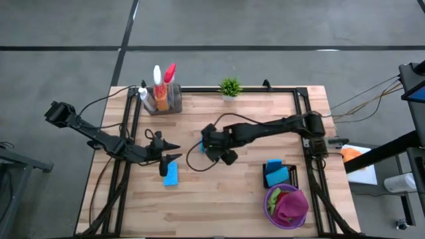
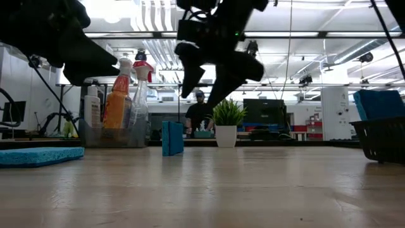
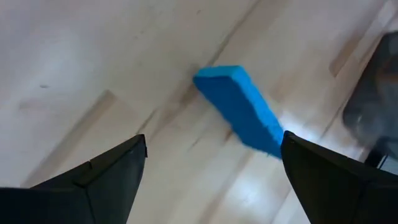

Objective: Pick & Place Kitchen Items
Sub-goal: Put the blue sponge into the black bin

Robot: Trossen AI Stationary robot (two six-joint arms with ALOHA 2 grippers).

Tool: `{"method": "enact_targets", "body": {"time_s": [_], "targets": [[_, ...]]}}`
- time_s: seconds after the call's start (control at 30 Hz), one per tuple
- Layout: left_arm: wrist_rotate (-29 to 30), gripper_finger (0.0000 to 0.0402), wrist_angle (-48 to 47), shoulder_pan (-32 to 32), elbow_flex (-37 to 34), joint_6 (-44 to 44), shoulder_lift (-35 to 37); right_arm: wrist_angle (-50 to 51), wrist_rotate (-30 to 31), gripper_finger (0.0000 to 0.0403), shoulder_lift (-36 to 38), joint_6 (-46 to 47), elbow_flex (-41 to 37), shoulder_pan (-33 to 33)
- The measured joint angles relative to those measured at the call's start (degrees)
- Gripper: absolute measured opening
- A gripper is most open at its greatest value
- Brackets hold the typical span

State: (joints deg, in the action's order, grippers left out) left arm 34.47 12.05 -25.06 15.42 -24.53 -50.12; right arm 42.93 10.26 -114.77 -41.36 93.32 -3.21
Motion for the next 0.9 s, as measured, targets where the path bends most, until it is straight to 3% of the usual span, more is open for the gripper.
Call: {"method": "enact_targets", "body": {"time_s": [0.27, 0.63, 0.73, 0.9], "targets": [[1.5, 0.018, -1.9, 0.0, 0.0, -1.1, 0.0, 1.7, -4.2, 0.0363, -7.7, -6.3, 9.2, 2.1], [2.0, 0.018, -2.9, 0.0, -0.1, -1.3, 0.0, 3.1, -4.1, 0.0357, -14.8, -11.2, 14.8, 4.0], [2.0, 0.018, -3.0, 0.0, -0.1, -1.3, 0.0, 2.9, -3.3, 0.0329, -14.9, -11.6, 14.8, 4.2], [2.2, 0.018, -3.0, 0.0, -0.1, -1.3, 0.0, 2.2, -1.3, 0.0246, -14.9, -12.1, 14.8, 4.7]]}}
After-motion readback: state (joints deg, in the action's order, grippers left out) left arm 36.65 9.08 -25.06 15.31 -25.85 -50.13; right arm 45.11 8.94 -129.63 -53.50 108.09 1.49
